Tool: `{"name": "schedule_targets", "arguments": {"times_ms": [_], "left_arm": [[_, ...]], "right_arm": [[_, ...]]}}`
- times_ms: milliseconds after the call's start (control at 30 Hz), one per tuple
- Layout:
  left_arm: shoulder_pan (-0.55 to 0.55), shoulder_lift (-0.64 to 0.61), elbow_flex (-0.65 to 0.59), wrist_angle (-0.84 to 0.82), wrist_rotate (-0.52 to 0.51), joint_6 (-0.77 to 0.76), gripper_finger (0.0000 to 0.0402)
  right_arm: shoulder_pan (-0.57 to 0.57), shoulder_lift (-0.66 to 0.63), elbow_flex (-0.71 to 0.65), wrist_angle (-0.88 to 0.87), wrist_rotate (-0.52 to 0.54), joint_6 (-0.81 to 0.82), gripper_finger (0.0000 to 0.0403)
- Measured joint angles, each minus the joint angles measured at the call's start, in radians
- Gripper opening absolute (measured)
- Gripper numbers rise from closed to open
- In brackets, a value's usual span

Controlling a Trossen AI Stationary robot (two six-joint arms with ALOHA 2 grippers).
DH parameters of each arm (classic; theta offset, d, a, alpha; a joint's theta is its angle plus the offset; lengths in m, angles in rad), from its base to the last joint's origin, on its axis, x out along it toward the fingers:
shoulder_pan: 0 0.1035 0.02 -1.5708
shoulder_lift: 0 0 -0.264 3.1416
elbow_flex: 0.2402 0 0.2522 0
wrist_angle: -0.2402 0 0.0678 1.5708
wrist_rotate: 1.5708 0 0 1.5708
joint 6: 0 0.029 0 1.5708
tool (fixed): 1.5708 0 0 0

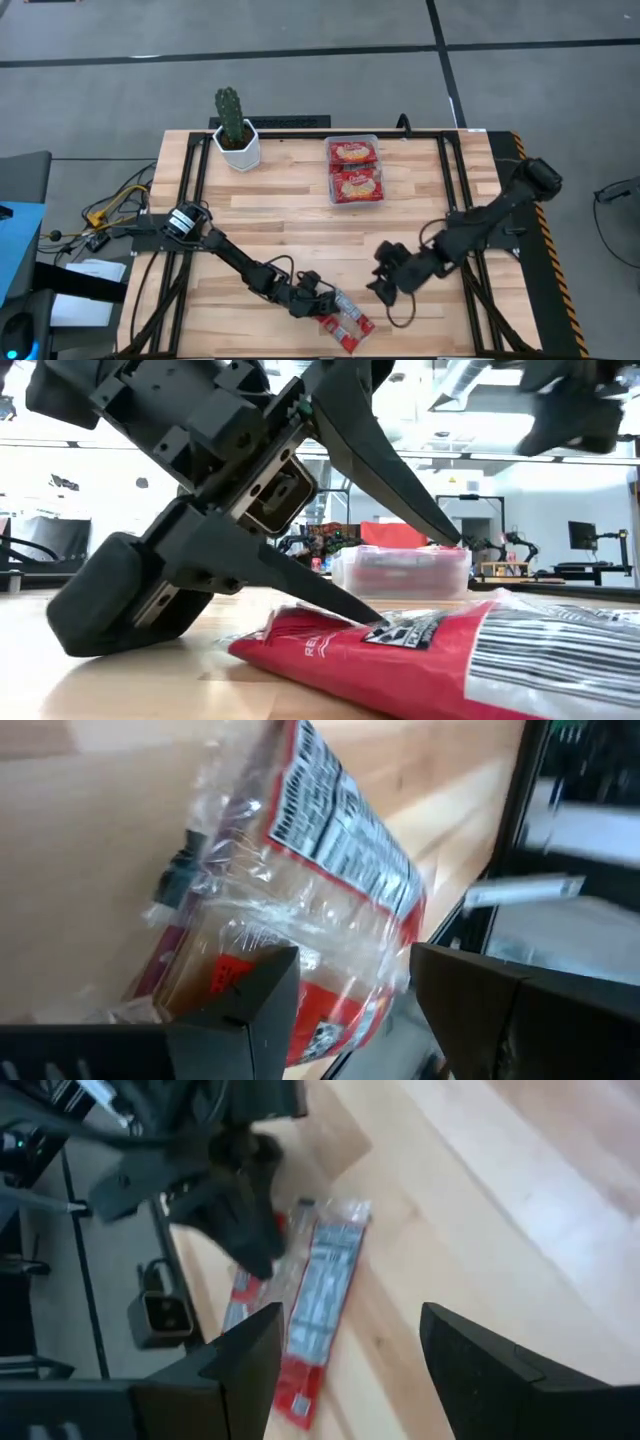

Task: Sort popcorn bags into baskets
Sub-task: Put the popcorn bag into the transparent bin

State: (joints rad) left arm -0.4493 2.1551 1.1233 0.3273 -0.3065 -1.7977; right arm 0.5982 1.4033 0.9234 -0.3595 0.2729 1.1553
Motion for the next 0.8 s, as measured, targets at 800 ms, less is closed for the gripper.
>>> {"name": "schedule_targets", "arguments": {"times_ms": [800], "left_arm": [[0.130, -0.431, -0.022, -0.405, -0.066, 0.612, 0.0185]], "right_arm": [[0.306, 0.444, 0.155, 0.285, 0.179, 0.146, 0.0260]]}}
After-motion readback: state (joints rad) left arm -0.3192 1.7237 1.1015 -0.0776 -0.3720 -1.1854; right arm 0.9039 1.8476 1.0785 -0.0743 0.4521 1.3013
